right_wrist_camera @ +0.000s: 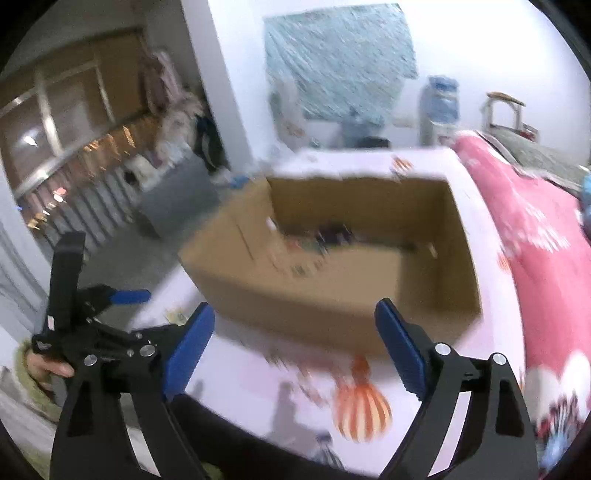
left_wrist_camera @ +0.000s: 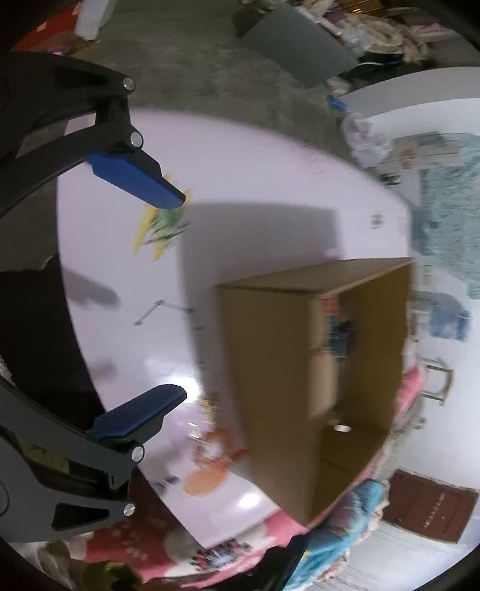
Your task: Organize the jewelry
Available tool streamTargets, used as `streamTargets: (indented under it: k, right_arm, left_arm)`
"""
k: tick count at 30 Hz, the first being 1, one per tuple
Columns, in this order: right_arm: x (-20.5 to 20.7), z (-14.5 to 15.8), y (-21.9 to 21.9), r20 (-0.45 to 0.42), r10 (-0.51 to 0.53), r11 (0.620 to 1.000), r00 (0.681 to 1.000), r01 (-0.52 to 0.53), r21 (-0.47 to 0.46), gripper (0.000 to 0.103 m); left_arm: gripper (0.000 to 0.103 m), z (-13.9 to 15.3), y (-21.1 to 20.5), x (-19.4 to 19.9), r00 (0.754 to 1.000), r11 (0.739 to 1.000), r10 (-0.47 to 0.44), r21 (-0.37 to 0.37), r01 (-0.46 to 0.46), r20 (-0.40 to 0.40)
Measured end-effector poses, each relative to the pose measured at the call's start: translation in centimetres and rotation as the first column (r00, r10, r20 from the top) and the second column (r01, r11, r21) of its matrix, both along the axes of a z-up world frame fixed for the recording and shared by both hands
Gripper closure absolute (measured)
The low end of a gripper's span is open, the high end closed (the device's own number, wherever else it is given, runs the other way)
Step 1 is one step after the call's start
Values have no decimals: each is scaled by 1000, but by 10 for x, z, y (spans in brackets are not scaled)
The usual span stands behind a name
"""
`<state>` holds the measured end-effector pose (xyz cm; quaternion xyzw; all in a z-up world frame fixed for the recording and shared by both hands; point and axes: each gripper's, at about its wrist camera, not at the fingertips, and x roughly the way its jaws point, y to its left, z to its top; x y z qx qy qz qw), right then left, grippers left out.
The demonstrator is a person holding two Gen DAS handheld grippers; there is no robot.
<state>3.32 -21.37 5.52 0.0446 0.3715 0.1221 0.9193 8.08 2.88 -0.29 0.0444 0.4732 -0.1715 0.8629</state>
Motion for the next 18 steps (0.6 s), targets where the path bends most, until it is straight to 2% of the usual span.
streamTargets:
  k: [4, 7, 11, 15, 18]
  right_arm:
    - [-9, -44, -16, -139, -107, 994, 984, 105, -23, 16]
    - [-9, -69, -32, -195, -205, 978, 959, 197, -63, 16]
    - [-3, -89, -41, -230, -282, 956, 932, 251, -154, 16]
    - [5, -103, -43, -248, -286, 951, 926, 242, -193, 15]
    - [7, -105, -38, -220, -275, 943, 936, 218, -253, 10]
  left_arm:
    - [11, -25, -10, 1, 999, 1000, -6, 9, 6, -37]
    - [11, -38, -17, 9, 998, 999, -3, 34, 4, -58]
    - [8, -46, -27, 13, 999, 994, 6, 112, -3, -32]
    - [8, -46, -25, 12, 1000, 995, 16, 103, -15, -16]
    - [7, -46, -28, 10, 1000, 994, 10, 111, -9, -12]
